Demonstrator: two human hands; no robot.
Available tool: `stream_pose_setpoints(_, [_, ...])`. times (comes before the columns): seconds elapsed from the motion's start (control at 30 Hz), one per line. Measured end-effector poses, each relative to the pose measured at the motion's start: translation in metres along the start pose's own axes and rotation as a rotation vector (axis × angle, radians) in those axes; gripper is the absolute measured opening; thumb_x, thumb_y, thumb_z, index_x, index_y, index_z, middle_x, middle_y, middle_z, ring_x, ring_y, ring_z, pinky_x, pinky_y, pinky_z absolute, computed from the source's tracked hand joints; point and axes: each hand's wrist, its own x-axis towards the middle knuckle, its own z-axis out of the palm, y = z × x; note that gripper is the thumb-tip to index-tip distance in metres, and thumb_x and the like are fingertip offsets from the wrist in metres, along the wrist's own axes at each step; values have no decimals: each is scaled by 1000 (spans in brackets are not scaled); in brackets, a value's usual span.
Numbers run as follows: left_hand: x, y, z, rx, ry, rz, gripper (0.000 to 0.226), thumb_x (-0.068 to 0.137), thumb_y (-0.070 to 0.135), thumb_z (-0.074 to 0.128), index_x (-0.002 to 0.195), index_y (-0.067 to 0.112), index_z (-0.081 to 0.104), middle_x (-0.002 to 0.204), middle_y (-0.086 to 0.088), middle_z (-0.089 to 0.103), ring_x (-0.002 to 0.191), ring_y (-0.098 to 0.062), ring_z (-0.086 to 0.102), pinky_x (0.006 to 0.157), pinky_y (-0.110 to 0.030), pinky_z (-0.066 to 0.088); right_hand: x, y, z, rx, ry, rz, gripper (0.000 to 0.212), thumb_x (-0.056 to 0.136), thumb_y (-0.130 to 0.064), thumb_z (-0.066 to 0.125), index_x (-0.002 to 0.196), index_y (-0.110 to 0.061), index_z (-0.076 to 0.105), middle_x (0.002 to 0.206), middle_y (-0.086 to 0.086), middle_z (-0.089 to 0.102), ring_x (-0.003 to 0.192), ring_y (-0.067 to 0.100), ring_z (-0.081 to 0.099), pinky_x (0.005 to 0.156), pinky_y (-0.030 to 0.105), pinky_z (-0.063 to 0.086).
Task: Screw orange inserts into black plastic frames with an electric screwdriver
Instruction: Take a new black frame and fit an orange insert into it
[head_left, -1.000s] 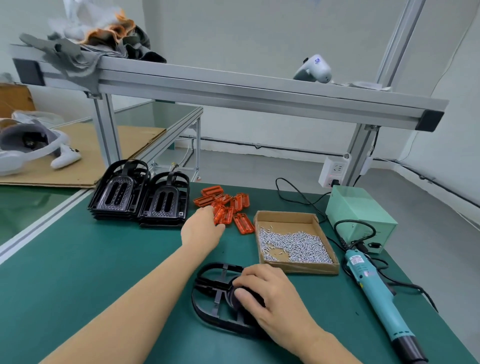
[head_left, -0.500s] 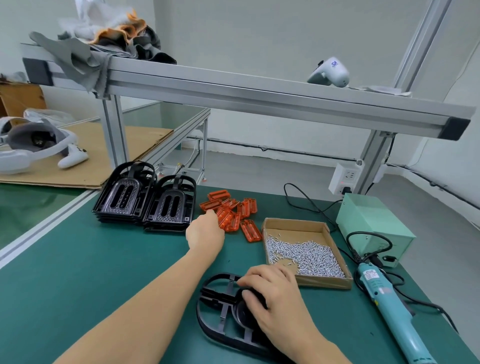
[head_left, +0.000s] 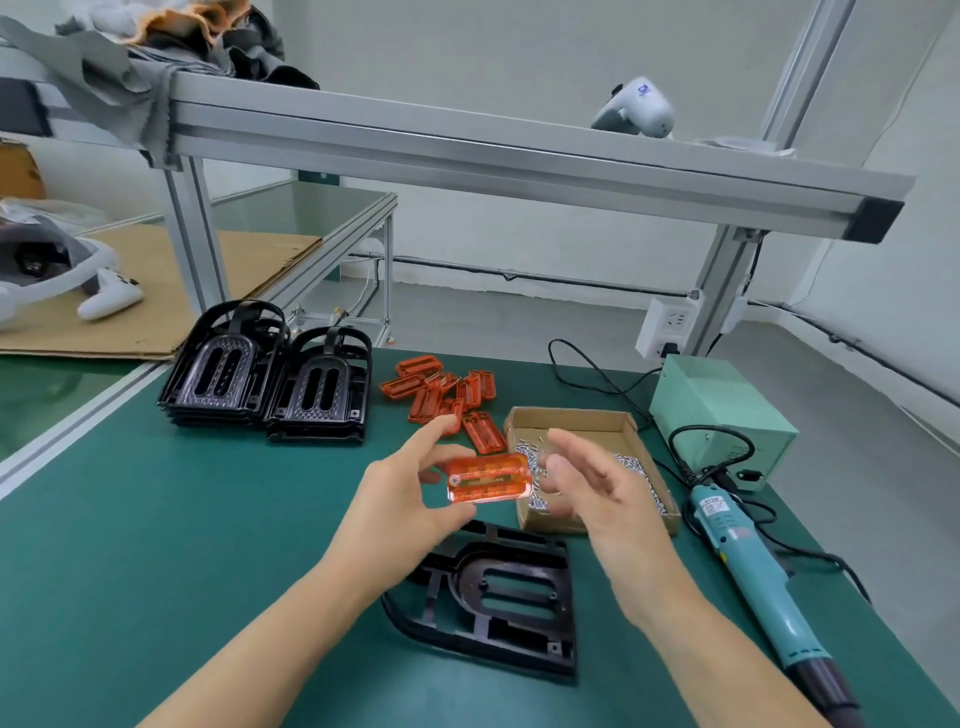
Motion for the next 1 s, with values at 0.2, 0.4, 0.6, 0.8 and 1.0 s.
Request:
stream_pose_setpoints(0.2, [-16, 8, 6, -222, -2, 11, 77, 70, 6, 81, 131, 36, 45, 109, 22, 67, 97, -8, 64, 84, -18, 49, -13, -3, -6, 57, -9, 20, 28, 89, -3, 64, 101, -26, 72, 93, -6, 74, 84, 6, 68, 67, 19, 54])
stream_pose_setpoints(0.4, [-24, 11, 7, -440, -45, 4, 77, 67, 1, 81, 128, 34, 47, 113, 7, 69, 95, -20, 67, 84, -27, 53, -19, -8, -14, 96, -70, 34, 21, 88, -3, 66, 97, -20, 75, 85, -4, 74, 76, 6, 66, 63, 19, 52])
stream_pose_setpoints(0.6, [-29, 14, 11, -509, -81, -4, 77, 70, -10, 75, 129, 30, 46, 114, 3, 69, 95, -23, 66, 81, -27, 55, -19, -13, -19, 118, -137, 78, 8, 86, -7, 68, 87, -13, 73, 80, 2, 71, 73, 10, 65, 58, 22, 53])
stream_pose_setpoints(0.8, [-26, 27, 27, -779, 79, -174, 55, 74, -16, 67, 117, 14, 53, 106, -6, 72, 87, -18, 69, 71, -22, 55, -22, -9, -3, 144, -100, 174, 12, 86, 6, 65, 91, -5, 67, 75, 2, 69, 68, 12, 67, 54, 22, 54])
stream_pose_setpoints(1.0, [-25, 37, 41, -664, -3, -283, 21, 88, -3, 59, 94, 13, 70, 83, -5, 75, 69, -13, 67, 57, -23, 54, -32, 2, 15, 153, -20, 196, 11, 85, -4, 70, 93, -7, 63, 74, -2, 69, 72, 10, 68, 61, 23, 55])
